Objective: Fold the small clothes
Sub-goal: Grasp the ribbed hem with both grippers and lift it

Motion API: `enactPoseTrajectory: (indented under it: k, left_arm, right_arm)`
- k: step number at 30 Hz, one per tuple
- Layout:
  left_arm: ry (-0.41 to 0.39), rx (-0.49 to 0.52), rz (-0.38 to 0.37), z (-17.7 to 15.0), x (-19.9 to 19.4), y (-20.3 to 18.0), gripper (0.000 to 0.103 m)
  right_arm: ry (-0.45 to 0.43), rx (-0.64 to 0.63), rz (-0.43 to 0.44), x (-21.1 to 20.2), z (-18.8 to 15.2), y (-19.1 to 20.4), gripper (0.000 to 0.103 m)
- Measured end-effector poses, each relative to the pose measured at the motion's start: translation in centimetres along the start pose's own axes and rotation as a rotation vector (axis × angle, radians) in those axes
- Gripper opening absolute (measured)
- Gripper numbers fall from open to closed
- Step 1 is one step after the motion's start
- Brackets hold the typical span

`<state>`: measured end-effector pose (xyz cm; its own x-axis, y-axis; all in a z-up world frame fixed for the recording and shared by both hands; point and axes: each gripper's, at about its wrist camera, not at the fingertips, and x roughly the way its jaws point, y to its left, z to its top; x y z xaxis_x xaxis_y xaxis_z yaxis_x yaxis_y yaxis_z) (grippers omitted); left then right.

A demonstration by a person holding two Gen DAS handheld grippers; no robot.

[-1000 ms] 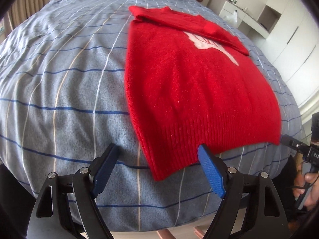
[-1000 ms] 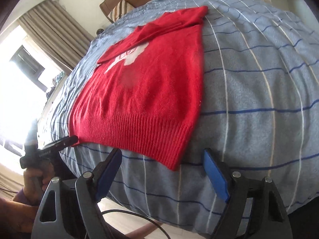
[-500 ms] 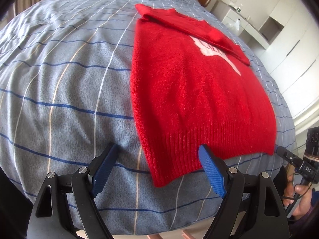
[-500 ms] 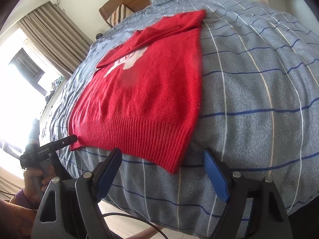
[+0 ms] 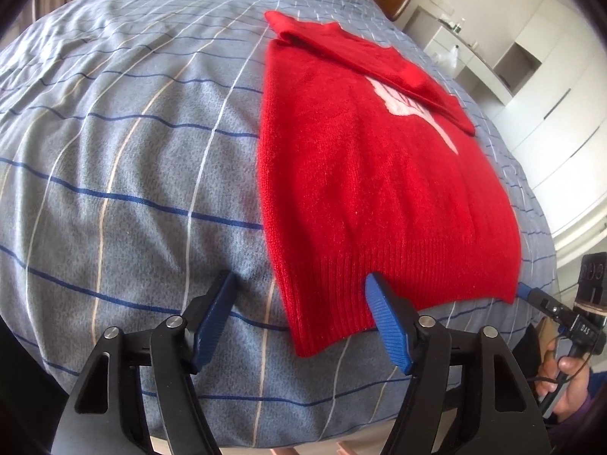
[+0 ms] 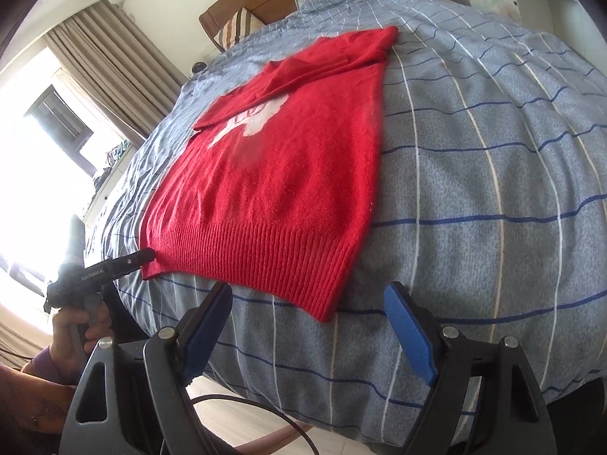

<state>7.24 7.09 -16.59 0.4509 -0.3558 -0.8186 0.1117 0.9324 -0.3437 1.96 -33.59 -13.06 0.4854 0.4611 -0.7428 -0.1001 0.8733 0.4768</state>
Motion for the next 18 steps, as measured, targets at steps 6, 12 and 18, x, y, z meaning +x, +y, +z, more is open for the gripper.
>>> enactPoseTrajectory:
  k: [6,12,18]
  left_arm:
    - [0.018,-0.003,-0.012,0.0,-0.3,0.2,0.046]
    - [0.060,0.000,-0.031,0.1,-0.6,0.0,0.044]
    - [0.088,-0.036,-0.052,0.0,0.0,0.5,0.003]
  right_arm:
    - [0.078,0.049,0.003,2.4,0.7,0.2,0.039]
    - [0.103,0.064,0.021,2.5,1.0,0.2,0.010]
    - [0.099,0.037,0.005,2.7,1.4,0.6,0.006]
